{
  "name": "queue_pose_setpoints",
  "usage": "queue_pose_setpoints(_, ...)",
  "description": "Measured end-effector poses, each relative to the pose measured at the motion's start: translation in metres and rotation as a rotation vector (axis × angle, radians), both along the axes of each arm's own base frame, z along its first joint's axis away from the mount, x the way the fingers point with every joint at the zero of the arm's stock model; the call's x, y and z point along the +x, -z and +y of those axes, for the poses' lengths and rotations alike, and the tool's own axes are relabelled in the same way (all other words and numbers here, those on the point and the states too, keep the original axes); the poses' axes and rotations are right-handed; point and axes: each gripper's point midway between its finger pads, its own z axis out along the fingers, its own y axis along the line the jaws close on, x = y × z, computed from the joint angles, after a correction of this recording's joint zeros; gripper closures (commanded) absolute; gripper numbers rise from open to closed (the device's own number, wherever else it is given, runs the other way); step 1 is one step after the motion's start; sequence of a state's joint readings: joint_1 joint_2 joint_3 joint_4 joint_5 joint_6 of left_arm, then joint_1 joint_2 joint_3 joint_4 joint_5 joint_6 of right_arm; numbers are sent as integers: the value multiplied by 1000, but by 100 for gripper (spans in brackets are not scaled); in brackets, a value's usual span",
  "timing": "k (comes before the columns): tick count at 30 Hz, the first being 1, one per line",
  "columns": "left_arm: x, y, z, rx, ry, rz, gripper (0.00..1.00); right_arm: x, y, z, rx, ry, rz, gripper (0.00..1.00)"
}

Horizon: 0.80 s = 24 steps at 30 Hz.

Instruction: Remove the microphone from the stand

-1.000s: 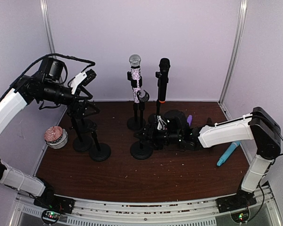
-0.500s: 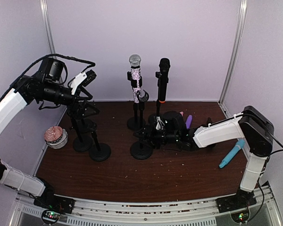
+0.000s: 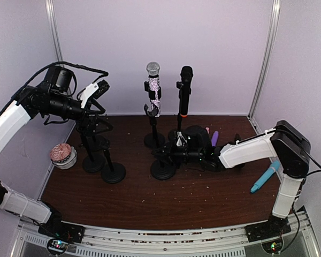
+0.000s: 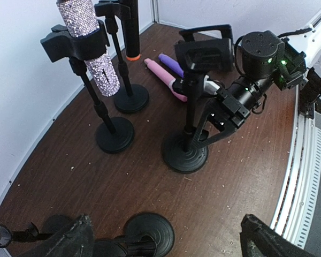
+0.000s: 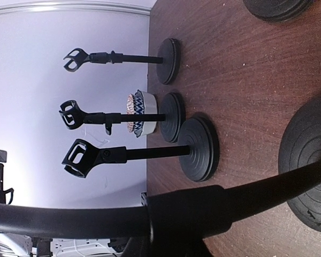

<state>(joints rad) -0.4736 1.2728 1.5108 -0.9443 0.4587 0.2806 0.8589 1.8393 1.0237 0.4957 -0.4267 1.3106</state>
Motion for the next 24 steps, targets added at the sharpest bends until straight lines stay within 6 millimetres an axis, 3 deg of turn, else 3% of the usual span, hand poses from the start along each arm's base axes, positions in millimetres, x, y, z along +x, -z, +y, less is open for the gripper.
queue_pose_setpoints(11, 2, 5, -13, -31, 52, 42, 2, -1, 2, -4, 26, 8, -8, 100)
queue_pose_setpoints(15, 17, 18, -35, -50, 91, 82, 4, -2, 4, -5, 41, 13, -2, 100)
queue_pose_setpoints(24, 48, 59, -103, -57, 170, 163, 24, -5, 7, -14, 54, 27, -10, 100)
